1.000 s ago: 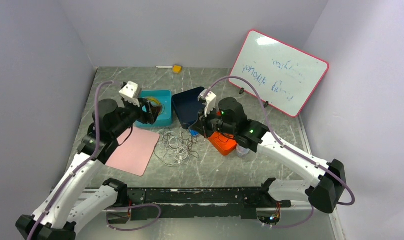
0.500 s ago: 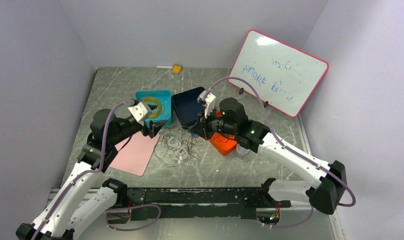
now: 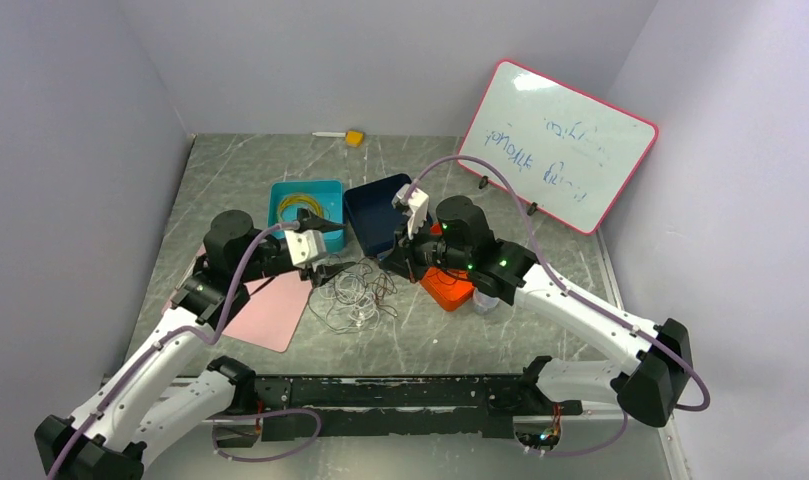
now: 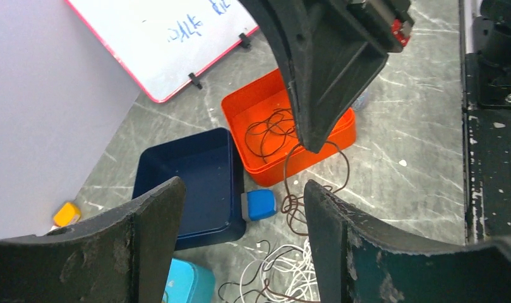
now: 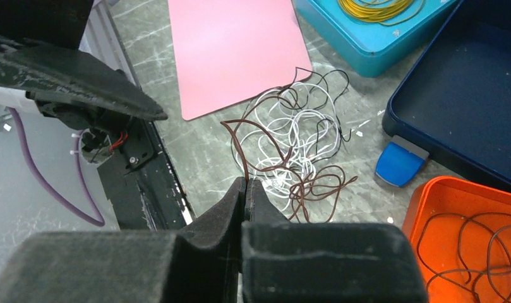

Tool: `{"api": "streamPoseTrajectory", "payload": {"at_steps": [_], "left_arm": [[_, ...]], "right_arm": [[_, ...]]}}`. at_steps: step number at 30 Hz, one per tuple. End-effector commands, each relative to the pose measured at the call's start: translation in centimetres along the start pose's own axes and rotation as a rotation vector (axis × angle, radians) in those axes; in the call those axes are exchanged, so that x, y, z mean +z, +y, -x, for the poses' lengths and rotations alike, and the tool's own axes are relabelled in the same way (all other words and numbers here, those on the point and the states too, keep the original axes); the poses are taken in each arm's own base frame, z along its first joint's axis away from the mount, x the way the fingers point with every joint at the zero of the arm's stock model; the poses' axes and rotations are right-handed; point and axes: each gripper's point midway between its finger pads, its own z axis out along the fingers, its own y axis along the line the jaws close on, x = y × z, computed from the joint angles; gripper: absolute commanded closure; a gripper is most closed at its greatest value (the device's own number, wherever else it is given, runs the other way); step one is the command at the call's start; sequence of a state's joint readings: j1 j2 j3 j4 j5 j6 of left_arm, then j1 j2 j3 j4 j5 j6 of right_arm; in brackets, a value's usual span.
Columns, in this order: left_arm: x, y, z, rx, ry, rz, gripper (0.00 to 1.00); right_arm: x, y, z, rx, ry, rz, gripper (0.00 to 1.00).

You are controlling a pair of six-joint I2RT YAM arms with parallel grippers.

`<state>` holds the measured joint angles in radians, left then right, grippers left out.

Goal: Untangle the cables

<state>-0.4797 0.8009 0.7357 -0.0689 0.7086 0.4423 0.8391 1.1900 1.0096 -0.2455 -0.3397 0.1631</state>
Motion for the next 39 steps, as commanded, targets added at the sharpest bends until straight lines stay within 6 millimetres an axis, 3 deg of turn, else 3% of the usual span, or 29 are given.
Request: {"api": "streamPoseTrajectory", "payload": {"at_steps": [1, 13, 17, 20, 22, 28, 31, 39], "left_arm": [[0.7, -1.7, 1.3, 0.034, -0.076, -0.106, 0.26], [2.2, -3.2, -0.4, -0.078, -0.048, -0.204, 0.21], [2.9, -3.5, -1.2, -0.092, -0.028, -0.220, 0.24], [3.4, -3.4, -1.8, -0.100, -0.006, -0.217, 0.32], [3.6, -3.3, -2.0, -0.103, 0.004, -0.219, 0.43], [3.7, -3.2, -2.3, -0.108, 0.028, -0.223, 0.91], [3.7, -2.9, -2.4, -0.110, 0.038, -0.211, 0.93], [3.7, -2.7, -2.2, -0.108, 0.039, -0.198, 0.93]], "right_arm": [[-0.1, -0.3, 0.6, -0.016, -0.011, -0.019, 1.00], [-0.3, 0.6, 1.7, -0.038, -0.057, 0.027, 1.00], [-0.4, 1.1, 2.1, -0.046, -0.072, 0.056, 1.00], [-0.6, 1.5, 2.2, -0.050, -0.078, 0.075, 1.00], [-0.7, 1.6, 2.2, -0.050, -0.080, 0.075, 1.00], [-0.6, 1.0, 1.7, -0.046, -0.065, 0.048, 1.00], [-0.6, 0.7, 1.6, -0.049, -0.063, 0.035, 1.00], [0.6, 0.3, -0.5, -0.040, -0.016, 0.047, 0.66]]}}
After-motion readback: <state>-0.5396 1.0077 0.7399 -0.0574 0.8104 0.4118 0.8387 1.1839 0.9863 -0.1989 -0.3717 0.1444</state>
